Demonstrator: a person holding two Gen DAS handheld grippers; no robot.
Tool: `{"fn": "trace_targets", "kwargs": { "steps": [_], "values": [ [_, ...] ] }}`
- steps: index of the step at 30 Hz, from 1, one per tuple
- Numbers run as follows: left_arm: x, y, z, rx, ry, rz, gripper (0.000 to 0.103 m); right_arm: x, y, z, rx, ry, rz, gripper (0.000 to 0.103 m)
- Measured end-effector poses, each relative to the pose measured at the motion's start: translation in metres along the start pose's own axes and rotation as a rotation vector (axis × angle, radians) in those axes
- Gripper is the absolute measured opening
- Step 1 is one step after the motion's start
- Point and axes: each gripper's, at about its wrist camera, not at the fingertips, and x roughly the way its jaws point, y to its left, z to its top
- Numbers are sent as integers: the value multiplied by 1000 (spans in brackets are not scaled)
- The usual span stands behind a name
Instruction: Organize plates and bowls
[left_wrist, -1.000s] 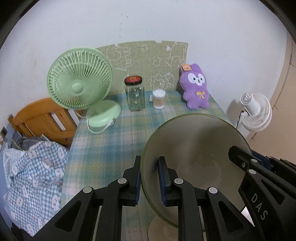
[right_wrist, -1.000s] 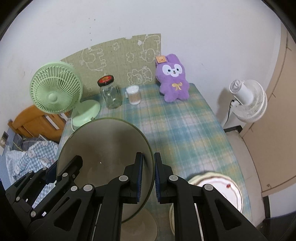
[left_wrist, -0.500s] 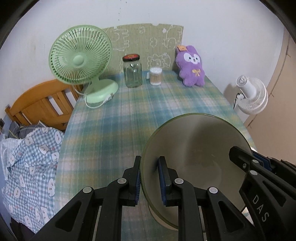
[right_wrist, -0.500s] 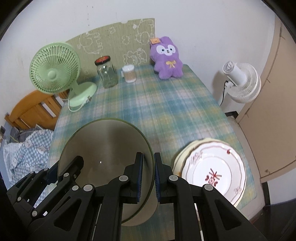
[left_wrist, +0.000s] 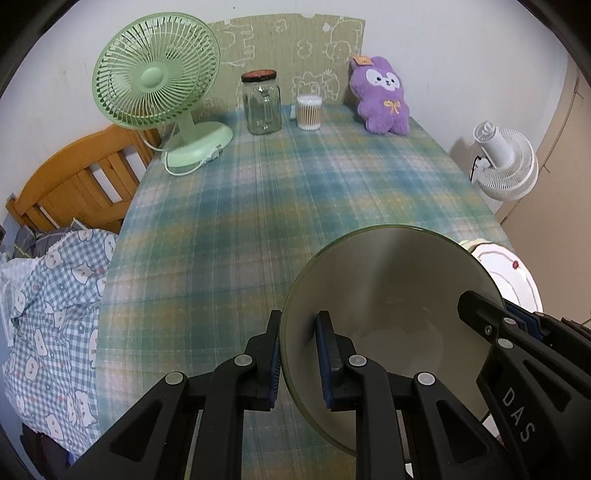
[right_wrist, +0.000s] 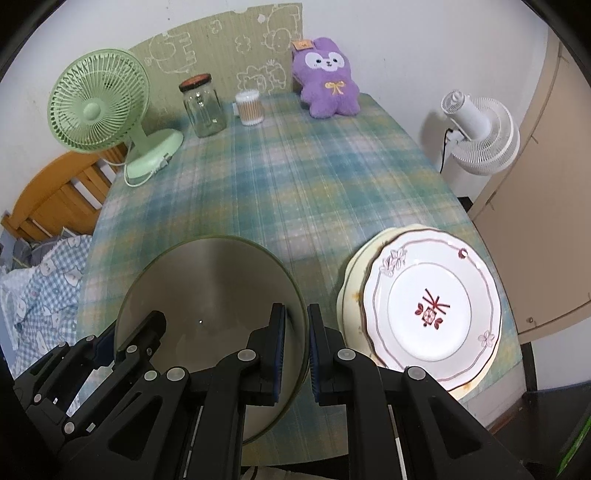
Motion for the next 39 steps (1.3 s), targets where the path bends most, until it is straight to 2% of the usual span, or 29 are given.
{"fn": "trace_targets", "kwargs": {
  "steps": [16, 24, 33, 35, 36, 39],
  "values": [
    [21, 0, -10, 12, 58, 11, 16, 21, -3, -8, 11, 58, -14, 15],
    [32, -2, -8, 16, 86, 7, 17, 29, 0, -6, -14, 63, -47, 15],
    [36, 0, -5, 13, 85, -1, 17, 35, 4, -1, -47, 68, -66, 15],
    [37, 2, -3, 5, 91, -22, 24, 35, 3, 2, -45, 73, -51, 15],
    [37, 2, -3, 5, 92, -33, 32, 35, 2, 3, -48, 78, -40, 15],
    [33, 2, 0, 18, 77, -41, 43, 37, 2, 8, -65, 93, -24, 15]
  ]
}}
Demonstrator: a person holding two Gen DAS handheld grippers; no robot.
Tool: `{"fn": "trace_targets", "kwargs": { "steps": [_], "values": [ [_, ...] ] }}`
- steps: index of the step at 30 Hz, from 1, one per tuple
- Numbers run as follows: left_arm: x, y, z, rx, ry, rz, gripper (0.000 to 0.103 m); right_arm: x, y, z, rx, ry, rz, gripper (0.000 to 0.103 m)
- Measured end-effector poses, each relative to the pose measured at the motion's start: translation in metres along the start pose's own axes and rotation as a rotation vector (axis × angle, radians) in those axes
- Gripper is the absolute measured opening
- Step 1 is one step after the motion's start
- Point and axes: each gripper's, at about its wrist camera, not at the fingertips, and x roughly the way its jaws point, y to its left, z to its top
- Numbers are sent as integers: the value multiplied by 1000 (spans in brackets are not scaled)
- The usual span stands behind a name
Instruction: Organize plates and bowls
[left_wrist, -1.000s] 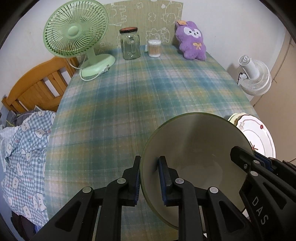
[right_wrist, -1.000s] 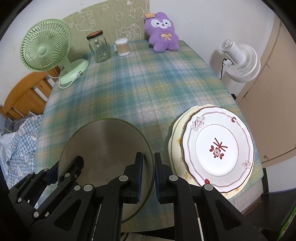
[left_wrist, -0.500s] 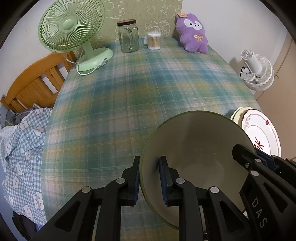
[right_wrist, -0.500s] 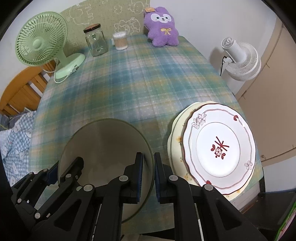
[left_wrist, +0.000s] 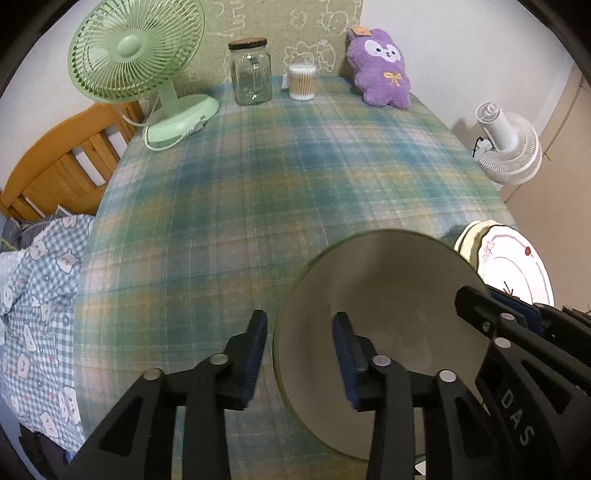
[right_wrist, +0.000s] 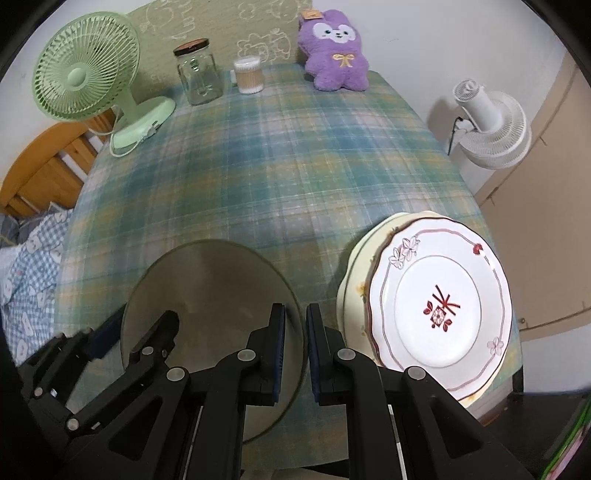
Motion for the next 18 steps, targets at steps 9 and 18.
{"fn": "trace_targets", "kwargs": {
  "steps": [9, 18],
  "values": [
    [1, 7, 4, -6, 8, -18, 77, 2, -6, 8, -21, 21, 24, 33],
    [12, 5, 6, -44, 37, -38, 82, 15, -14, 15, -27, 26, 80, 67]
  ]
}}
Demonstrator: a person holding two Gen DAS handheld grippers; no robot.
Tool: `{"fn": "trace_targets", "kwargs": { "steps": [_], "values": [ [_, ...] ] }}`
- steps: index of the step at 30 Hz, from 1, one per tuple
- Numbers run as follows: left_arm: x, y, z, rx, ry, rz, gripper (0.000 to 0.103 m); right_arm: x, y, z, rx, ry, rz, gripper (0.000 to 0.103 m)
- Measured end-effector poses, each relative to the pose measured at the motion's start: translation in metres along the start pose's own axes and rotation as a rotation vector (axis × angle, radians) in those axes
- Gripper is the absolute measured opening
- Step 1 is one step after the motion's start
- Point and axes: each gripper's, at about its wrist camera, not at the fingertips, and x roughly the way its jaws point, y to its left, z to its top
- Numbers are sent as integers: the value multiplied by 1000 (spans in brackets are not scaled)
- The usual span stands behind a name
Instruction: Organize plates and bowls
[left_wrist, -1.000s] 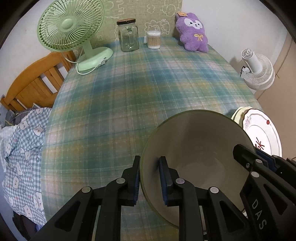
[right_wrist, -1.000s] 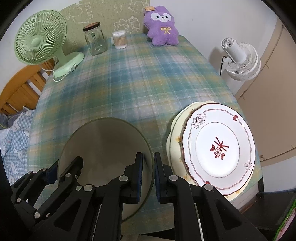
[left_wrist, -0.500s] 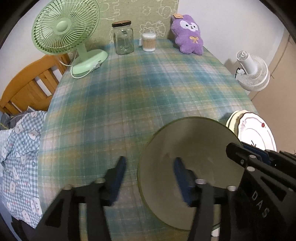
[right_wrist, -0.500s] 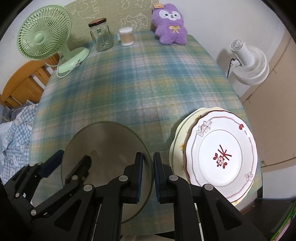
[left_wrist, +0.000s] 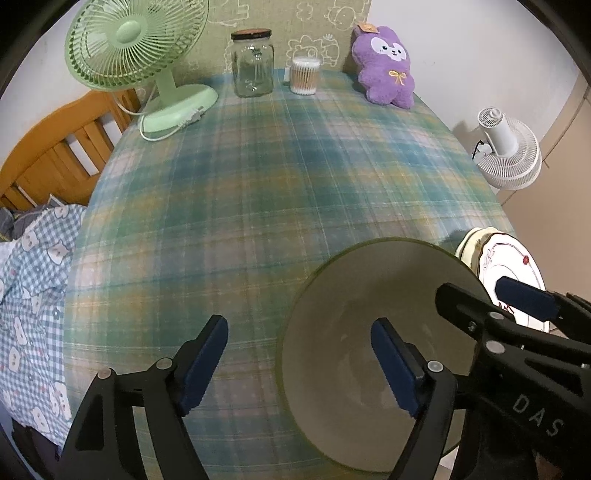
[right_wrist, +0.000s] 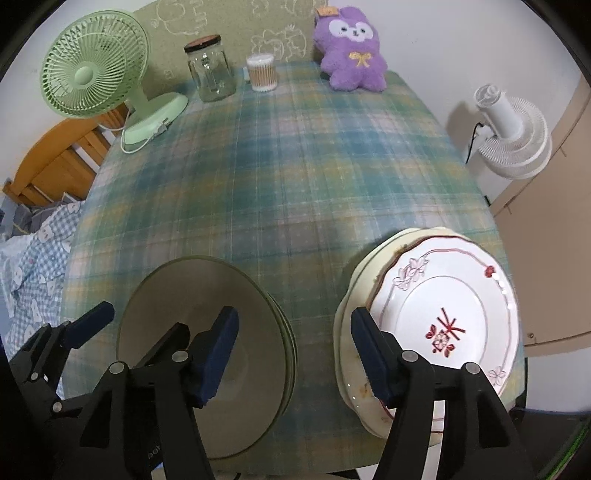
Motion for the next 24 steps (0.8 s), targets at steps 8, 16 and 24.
{"fn": "trace_targets", "kwargs": {
  "steps": [8, 16, 24],
  "values": [
    [16, -3, 1, -30, 31, -9, 82, 19, -6, 1, 16, 32, 50, 67],
    [26, -2, -6, -64, 52, 2, 79, 38, -7, -2, 28, 75, 115, 63],
    [27, -5, -15, -47, 54, 2, 68, 47, -4, -10, 34, 112, 171, 51]
  ]
}}
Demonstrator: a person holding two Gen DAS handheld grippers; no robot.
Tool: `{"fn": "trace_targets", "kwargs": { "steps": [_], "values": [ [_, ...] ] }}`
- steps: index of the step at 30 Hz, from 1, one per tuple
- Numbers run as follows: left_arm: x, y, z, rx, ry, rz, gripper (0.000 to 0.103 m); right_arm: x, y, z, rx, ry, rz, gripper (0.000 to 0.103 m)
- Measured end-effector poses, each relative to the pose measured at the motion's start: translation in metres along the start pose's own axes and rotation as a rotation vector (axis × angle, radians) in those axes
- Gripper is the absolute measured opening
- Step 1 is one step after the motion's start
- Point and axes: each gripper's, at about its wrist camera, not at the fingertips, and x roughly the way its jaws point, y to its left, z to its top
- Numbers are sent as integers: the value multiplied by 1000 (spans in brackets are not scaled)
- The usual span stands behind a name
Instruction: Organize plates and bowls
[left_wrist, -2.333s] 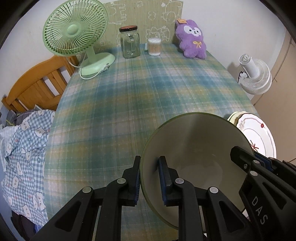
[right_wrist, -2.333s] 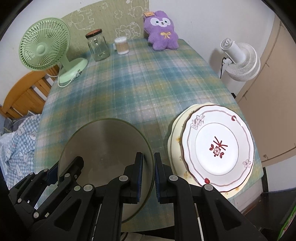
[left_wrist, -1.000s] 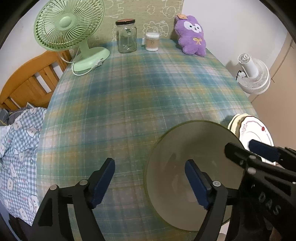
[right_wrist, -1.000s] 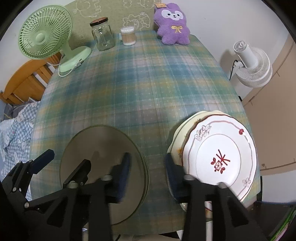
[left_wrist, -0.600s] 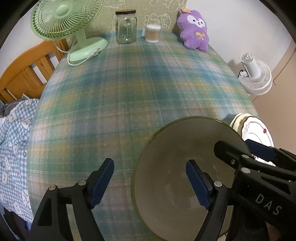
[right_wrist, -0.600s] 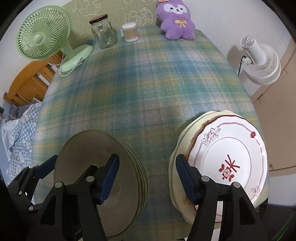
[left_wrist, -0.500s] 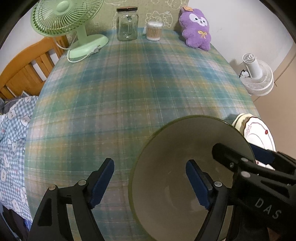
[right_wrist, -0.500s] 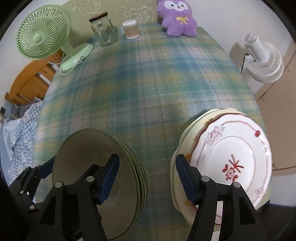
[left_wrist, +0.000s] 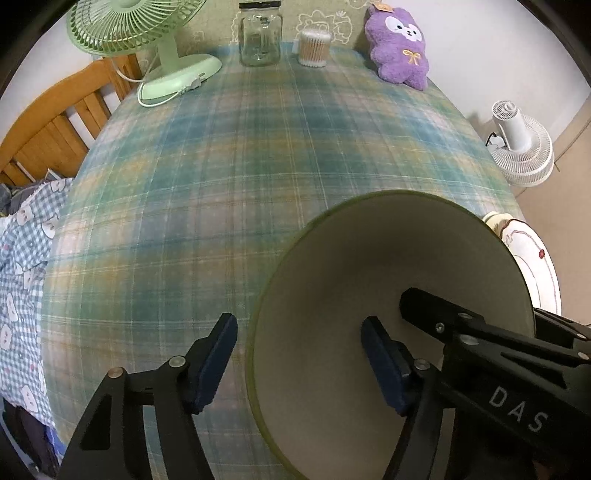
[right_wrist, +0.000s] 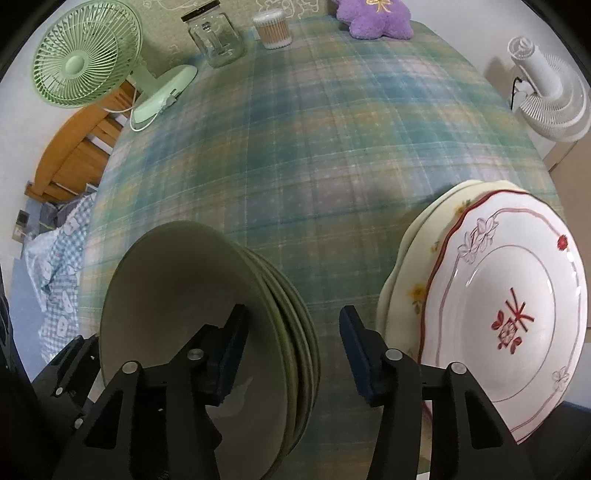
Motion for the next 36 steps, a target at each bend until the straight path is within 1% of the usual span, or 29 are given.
{"fn": "trace_targets", "kwargs": {
  "steps": [2, 3, 4, 6, 13, 20, 27, 36],
  "values": [
    [-1, -2, 0, 13, -6, -9, 63, 1, 2, 0, -5, 3, 17, 43],
    [-1, -3, -1, 19, -7, -13, 60, 1, 4, 0, -13, 4, 21, 41],
    [-2, -3, -1, 22, -8, -16, 56, 1, 6, 1, -20, 4, 15, 40],
    [-2, -5, 0, 29, -7, -27, 53, 1, 7, 1, -23, 6, 12, 40],
    [-4, -4, 0, 24, 7, -50, 52, -1, 5, 1, 2, 15, 13, 41],
    [-9, -2, 1, -3, 27, -62, 51, -7, 10, 0, 2, 17, -13, 41],
    [-28, 2, 5, 14, -1, -61, 51, -23, 21, 3, 12, -8, -31, 41],
    [-57, 11, 8, 28, -46, -79, 50, -54, 40, 0, 34, -69, -60, 41]
  ]
}}
